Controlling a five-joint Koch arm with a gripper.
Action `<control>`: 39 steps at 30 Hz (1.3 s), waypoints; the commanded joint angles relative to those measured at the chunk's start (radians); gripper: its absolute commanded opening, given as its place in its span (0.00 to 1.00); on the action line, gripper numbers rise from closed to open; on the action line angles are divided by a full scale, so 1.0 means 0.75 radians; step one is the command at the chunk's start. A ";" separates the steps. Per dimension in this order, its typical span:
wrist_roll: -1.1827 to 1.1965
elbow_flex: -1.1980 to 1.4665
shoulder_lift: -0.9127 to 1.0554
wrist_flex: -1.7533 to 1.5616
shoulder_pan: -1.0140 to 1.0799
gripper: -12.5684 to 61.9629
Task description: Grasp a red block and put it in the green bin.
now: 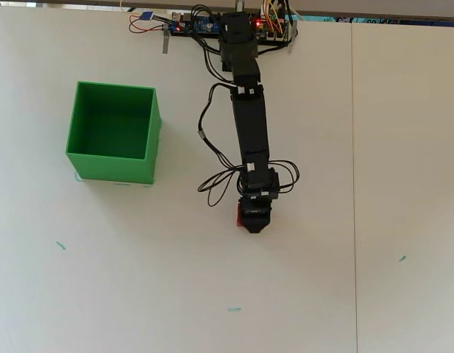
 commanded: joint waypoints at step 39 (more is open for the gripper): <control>-0.411 -0.104 1.158 0.303 0.990 0.22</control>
